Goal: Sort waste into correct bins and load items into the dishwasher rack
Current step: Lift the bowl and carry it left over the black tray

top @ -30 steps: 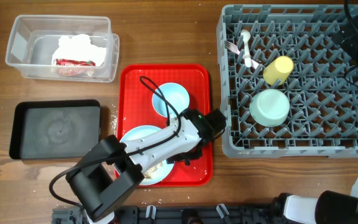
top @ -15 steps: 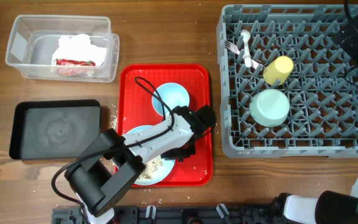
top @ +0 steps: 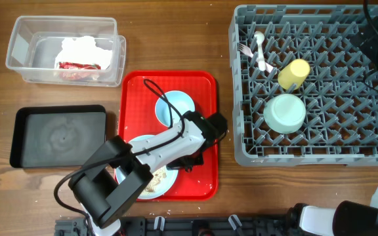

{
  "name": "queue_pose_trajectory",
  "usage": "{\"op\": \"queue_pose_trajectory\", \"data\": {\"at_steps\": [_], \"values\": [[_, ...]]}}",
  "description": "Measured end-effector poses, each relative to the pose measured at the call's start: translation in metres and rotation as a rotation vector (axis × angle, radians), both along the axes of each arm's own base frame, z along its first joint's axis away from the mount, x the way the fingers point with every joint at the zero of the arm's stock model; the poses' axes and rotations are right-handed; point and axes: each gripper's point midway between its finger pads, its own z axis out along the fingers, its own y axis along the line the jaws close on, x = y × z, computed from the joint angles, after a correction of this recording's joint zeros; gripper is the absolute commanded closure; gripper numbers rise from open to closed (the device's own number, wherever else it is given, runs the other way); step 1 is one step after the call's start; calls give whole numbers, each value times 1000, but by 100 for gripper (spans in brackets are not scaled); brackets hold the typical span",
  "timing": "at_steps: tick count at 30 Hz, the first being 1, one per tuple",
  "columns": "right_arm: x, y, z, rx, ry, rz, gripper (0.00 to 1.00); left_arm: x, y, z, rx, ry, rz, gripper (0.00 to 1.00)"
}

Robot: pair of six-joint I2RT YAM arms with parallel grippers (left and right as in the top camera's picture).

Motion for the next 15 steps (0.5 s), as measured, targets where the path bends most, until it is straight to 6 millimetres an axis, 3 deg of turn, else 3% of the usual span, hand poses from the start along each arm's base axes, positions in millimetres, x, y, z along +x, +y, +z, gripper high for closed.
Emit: {"op": "queue_pose_trajectory", "data": {"at_steps": [6, 15], "values": [[0, 0, 0, 0, 0, 0, 0, 13, -7, 11, -5, -44, -7, 96], [0, 0, 0, 0, 0, 0, 0, 20, 3, 32, 72, -66, -26, 96]]}}
